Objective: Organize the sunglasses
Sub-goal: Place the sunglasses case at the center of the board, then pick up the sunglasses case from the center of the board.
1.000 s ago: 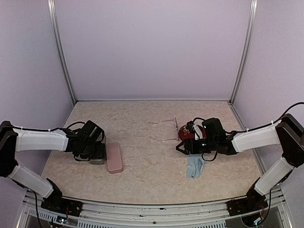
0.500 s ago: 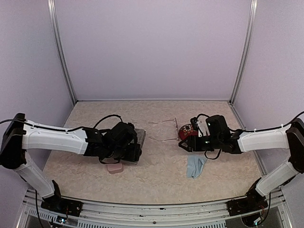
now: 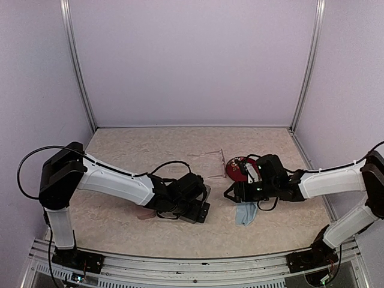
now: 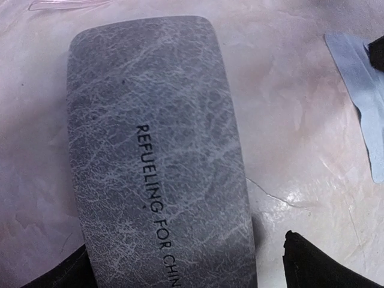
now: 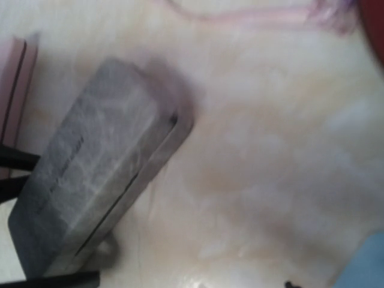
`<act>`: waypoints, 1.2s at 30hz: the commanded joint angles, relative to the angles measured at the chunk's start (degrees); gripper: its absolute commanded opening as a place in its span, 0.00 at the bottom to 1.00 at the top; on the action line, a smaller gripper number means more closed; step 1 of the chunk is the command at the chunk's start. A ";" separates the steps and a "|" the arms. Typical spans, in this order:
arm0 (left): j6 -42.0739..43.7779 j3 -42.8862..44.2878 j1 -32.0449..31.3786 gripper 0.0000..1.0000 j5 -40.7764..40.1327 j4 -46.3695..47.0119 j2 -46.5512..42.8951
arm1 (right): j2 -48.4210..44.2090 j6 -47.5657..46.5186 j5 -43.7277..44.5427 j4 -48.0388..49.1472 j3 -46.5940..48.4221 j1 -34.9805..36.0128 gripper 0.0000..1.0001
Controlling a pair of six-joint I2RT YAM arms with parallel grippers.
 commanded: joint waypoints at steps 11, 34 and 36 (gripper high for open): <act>2.70 -12.63 -2.52 0.99 25.54 21.83 -10.05 | 8.07 4.15 1.49 3.99 1.31 5.91 0.64; 0.36 -29.95 -0.96 0.99 -0.95 11.97 -34.89 | 20.45 4.11 19.98 -18.34 22.73 19.12 0.91; 0.27 -30.22 -0.83 0.99 -1.69 11.62 -35.29 | 22.69 4.41 21.79 -20.98 25.33 20.40 0.91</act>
